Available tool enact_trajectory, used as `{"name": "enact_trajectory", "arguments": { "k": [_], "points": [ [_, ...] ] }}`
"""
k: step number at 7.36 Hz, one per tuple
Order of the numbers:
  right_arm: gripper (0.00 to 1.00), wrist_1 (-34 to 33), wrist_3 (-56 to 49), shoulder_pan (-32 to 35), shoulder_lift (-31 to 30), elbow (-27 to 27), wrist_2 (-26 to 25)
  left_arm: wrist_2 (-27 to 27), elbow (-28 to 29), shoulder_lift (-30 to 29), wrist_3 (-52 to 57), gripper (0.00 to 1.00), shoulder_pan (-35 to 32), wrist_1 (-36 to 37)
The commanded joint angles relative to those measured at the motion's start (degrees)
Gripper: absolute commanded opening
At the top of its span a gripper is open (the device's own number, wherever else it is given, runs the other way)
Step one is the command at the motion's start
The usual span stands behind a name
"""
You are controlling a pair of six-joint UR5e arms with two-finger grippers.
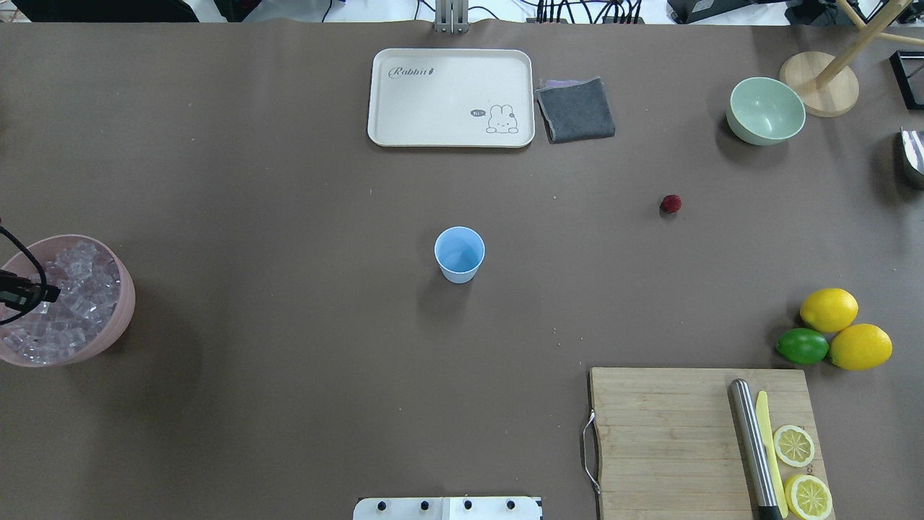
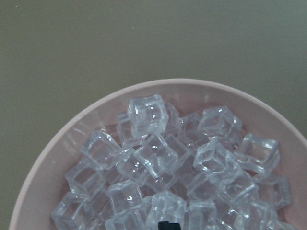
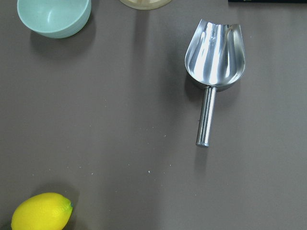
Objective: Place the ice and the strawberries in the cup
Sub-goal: 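Close the left gripper on an ice cube in the pink bowl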
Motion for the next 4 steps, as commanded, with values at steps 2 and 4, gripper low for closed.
{"name": "enact_trajectory", "arguments": {
  "k": [2, 4],
  "points": [
    [1.0, 0.0, 0.3, 0.0, 0.1, 0.2, 0.0, -1.8, -0.2, -4.2, 0.0, 0.07, -2.7, 1.7],
    [1.0, 0.0, 0.4, 0.0, 0.3, 0.3, -0.5, -1.8, -0.2, -7.3, 0.1, 0.07, -4.7, 5.8]
  ]
}}
